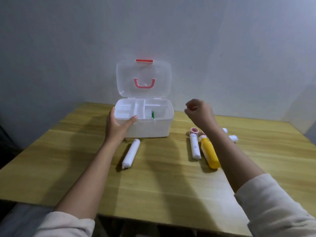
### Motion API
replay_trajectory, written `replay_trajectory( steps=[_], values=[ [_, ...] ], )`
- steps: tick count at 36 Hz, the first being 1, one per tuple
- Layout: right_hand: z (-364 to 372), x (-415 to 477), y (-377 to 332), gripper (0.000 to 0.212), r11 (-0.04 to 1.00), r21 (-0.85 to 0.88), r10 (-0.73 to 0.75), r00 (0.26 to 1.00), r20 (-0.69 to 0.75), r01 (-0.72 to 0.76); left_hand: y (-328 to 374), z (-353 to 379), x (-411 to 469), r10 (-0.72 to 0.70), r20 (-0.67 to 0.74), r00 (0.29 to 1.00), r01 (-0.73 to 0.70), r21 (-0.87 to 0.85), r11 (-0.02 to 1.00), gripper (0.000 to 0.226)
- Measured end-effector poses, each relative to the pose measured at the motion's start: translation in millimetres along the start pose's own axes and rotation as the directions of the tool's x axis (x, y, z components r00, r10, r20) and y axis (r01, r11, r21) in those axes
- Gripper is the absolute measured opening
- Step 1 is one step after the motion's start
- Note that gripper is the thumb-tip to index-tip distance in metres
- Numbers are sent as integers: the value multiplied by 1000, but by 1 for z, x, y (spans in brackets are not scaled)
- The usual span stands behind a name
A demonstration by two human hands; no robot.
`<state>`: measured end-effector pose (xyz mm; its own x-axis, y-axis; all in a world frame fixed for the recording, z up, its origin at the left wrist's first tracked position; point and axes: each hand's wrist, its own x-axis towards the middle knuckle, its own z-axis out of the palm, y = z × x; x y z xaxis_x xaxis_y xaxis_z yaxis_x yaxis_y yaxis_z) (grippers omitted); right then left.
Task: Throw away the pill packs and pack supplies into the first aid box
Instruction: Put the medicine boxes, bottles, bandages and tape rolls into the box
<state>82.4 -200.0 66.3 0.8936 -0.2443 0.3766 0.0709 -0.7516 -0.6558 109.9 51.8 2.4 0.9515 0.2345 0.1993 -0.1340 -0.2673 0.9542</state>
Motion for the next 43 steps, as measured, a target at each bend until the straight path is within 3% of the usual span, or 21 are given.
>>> replay_trajectory(
  steps=[4,7,14,18,24,29,34,38,43],
  values=[
    [-10,-29,37,33,968,-158,205,977,62,-193,3,0,-3,-9,3,1000,9,30,1000,91],
    [-8,-50,52,30,926,-284,290,949,122,-247,4,-1,-3,-17,6,1000,17,47,999,92],
    [-4,-65,59,33,900,-369,296,947,128,-231,5,-2,-3,-19,10,1000,18,76,997,93],
    [-7,-65,60,23,931,-233,306,949,82,-280,4,-1,-2,-21,6,1000,21,75,997,93],
    [-15,-51,55,30,958,-102,269,963,0,-268,2,0,-2,-14,-7,1000,14,54,998,92],
    [-31,-26,27,24,986,69,159,972,-172,-149,0,0,-2,-6,-9,1000,6,39,999,92],
    [-32,-10,-29,22,957,279,25,931,-363,84,0,-1,-1,-6,2,1000,6,13,1000,93],
    [-10,2,-62,20,902,393,-56,949,-311,182,3,-3,-2,-22,21,1000,22,-4,1000,101],
    [33,11,-70,22,938,303,-147,984,-102,172,3,-2,-2,-17,10,1000,17,0,1000,97]
  ],
)
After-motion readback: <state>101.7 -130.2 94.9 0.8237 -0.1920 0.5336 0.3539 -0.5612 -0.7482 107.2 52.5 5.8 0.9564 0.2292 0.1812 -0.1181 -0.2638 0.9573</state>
